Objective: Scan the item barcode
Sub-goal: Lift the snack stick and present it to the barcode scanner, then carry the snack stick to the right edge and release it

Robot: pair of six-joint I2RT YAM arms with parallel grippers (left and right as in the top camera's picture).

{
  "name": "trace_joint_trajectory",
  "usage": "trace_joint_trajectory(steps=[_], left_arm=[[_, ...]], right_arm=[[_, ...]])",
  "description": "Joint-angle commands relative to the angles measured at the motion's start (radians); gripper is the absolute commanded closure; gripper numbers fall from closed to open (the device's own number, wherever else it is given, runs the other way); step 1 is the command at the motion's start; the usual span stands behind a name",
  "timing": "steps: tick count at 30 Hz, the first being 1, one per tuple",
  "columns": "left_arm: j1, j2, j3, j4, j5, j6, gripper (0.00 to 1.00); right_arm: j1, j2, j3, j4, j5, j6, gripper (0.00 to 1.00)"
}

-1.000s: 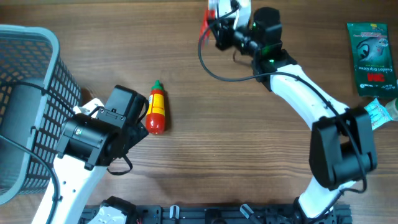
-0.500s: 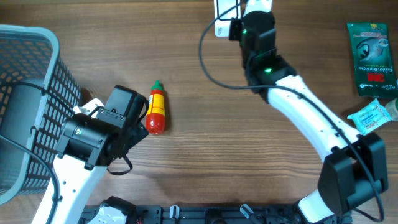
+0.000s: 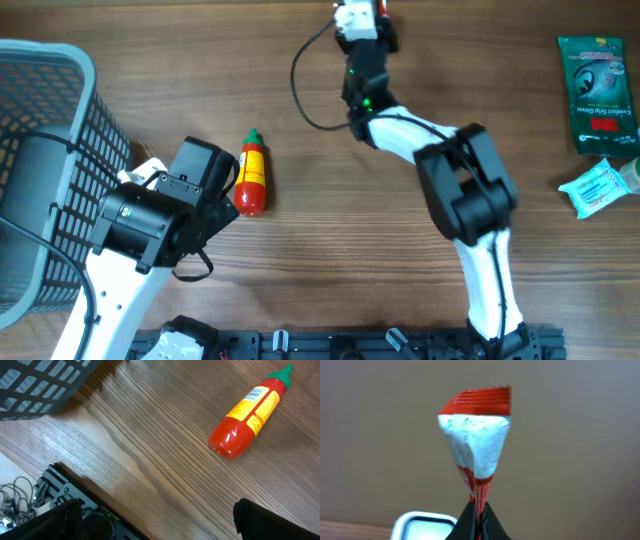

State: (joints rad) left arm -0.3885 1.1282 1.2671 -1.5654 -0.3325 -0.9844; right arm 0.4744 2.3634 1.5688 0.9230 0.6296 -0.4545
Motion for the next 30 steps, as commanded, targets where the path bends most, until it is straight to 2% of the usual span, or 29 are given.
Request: trace_joint_trajectory(steps=[1, 3, 11, 18, 19, 22, 27, 30], left_arm=[[-0.004, -0.008, 0.003, 0.001, -0.02, 0.009, 0.0], [-0.004, -0.008, 0.003, 0.001, -0.02, 0.009, 0.0], [-0.004, -0.008, 0.003, 0.001, -0.02, 0.009, 0.0], [-0.004, -0.008, 0.003, 0.001, -0.02, 0.009, 0.0], [-0.004, -0.008, 0.003, 0.001, -0.02, 0.009, 0.0], [-0.004, -0.008, 0.003, 0.001, -0.02, 0.009, 0.0], [-0.004, -0.008, 0.003, 0.001, -0.02, 0.009, 0.0], [-0.004, -0.008, 0.003, 0.001, -0.02, 0.009, 0.0]], right_arm=[[-0.008, 0.14, 0.235, -0.072, -0.055, 0.013, 0.95], [-0.008, 0.198, 0.305, -0.115, -0.046, 0.01, 0.95], [-0.006, 0.226, 0.309, -0.327, -0.036, 0.045, 0.95], [0.0, 0.221, 0.309, -0.572, -0.057, 0.303, 0.96], [0.002, 0.219, 0.309, -0.581, -0.066, 0.304, 0.96], [0.01, 0.201, 0.309, -0.537, -0.067, 0.297, 0.96], [0.011, 0.195, 0.309, -0.386, -0.077, 0.18, 0.95], [0.005, 0.195, 0.309, -0.137, -0.08, 0.161, 0.96]])
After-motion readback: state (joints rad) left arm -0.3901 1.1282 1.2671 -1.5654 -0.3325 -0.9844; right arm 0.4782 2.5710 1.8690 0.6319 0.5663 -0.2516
